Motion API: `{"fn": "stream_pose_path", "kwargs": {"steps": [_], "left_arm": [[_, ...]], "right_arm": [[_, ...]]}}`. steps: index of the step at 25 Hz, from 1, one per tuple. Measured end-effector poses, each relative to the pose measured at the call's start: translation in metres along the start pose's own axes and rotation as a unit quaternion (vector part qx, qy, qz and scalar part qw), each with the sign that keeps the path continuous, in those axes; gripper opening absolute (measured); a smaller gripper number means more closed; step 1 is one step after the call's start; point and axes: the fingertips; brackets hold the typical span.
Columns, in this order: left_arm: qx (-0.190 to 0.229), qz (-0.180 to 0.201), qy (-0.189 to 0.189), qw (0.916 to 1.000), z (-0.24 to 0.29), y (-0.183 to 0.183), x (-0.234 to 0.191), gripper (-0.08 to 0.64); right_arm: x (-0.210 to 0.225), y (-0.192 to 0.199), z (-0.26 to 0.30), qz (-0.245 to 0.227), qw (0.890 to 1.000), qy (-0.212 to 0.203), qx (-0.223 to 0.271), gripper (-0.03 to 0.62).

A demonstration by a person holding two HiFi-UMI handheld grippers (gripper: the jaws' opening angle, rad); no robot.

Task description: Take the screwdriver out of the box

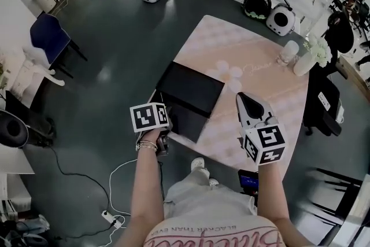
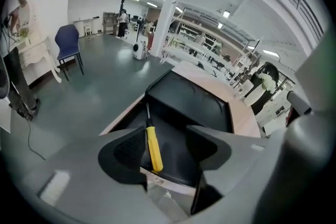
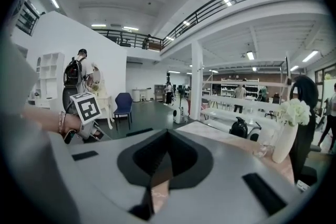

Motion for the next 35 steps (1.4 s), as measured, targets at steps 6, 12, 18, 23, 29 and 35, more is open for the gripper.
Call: {"fn": "stream_pose_path", "kwargs": {"steps": [6, 12, 18, 23, 29, 35], "left_arm": [[-0.106, 0.000, -0.007, 0.9943, 0.038, 0.011, -0.007, 0.249], [-0.186, 0.015, -0.028, 0.9821, 0.068, 0.025, -0.012, 0.249], [-0.238, 0.024, -0.053, 0.9696, 0.080, 0.034, -0.019, 0.249], [-0.237, 0.042, -0.062, 0.9685, 0.101, 0.033, -0.023, 0.245], [-0.252, 0.063, -0.074, 0.9628, 0.103, 0.036, -0.023, 0.244], [-0.234, 0.067, -0.078, 0.9669, 0.101, 0.031, -0.025, 0.106]], "right_arm": [[0.011, 0.012, 0.017, 0.011, 1.000, 0.009, -0.020, 0.006], [0.020, 0.013, 0.028, 0.016, 0.999, 0.017, -0.030, 0.006], [0.020, 0.006, 0.041, 0.014, 0.999, 0.014, -0.027, 0.006], [0.019, 0.004, 0.047, 0.011, 1.000, 0.012, -0.027, 0.006], [0.019, 0.005, 0.047, 0.012, 0.999, 0.014, -0.028, 0.006], [0.016, 0.008, 0.045, 0.012, 0.999, 0.013, -0.029, 0.006]]}}
Point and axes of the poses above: the fingertips, and each gripper's own axes: z forward along the fingers, x to its right, y out of its underside, and after that the axes turned 4 degrees about -y, right-handed
